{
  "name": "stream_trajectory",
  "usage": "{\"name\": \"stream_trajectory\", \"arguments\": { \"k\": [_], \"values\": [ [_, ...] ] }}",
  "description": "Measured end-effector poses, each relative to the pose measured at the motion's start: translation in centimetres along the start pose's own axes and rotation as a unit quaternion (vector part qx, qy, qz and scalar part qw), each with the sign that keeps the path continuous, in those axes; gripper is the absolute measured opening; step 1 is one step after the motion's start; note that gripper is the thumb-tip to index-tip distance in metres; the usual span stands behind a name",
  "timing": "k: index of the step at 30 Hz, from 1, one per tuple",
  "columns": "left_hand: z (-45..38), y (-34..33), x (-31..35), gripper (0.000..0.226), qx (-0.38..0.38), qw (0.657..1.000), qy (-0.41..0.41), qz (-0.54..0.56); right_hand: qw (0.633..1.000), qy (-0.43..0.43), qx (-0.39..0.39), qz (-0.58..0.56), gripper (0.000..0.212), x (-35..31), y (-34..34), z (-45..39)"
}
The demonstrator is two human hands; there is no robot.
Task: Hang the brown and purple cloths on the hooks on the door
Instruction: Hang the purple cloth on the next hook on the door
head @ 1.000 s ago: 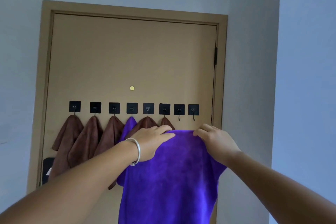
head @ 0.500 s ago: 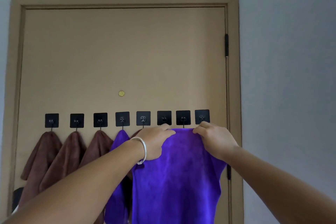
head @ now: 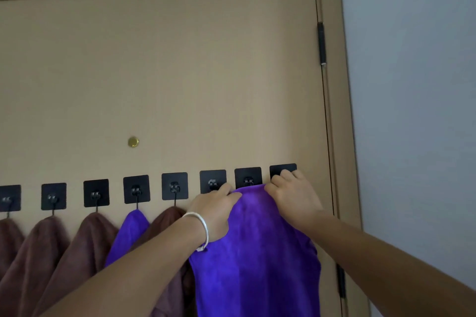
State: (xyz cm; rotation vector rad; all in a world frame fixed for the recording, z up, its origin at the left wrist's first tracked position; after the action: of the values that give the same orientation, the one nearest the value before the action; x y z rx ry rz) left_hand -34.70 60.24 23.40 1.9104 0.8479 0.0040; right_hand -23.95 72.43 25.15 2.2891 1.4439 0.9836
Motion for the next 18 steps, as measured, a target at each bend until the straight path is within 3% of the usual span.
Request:
{"name": "stream_trajectory", "arguments": {
  "k": [4, 8, 12, 15, 18],
  "values": [
    [-0.1, -0.8, 0.1, 0.056, 0.018, 1.000, 0.002, -0.008, 1.000, 0.006, -0.001, 0.026, 0.016, -0.9, -1.1, 0.6],
    [0.6, -0.7, 1.9, 0.031, 0.000, 0.999, 0.005, -0.048, 0.995, -0.030, -0.077, 0.055, 0.023, -2.4, -2.9, 1.9],
    [1.1, -1.0, 4.1, 0.025, -0.042, 0.998, 0.024, -0.032, 0.989, -0.056, -0.125, 0.063, 0.026, -4.4, -3.8, 3.1],
    [1.8, -1.5, 4.6, 0.029, -0.060, 0.998, 0.032, -0.001, 0.988, -0.100, -0.117, 0.017, 0.024, -4.8, -3.5, 3.5],
    [2.1, -1.5, 5.3, 0.034, -0.016, 0.994, 0.014, -0.104, 0.973, -0.177, -0.101, -0.108, 0.022, -4.4, -3.6, 4.2]
  ]
}}
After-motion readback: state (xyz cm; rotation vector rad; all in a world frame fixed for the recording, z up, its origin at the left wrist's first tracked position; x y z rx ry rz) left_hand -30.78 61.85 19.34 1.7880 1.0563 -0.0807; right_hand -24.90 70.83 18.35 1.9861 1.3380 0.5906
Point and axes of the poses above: each hand's wrist, its own z-axis away from the middle knuckle, its own y-axis out of the back of the hand, x = y × z, the point moved 6 cm from there along -z, towards the middle knuckle, and after that the axes turned 8 degrees about -z, right-handed, at the moved point
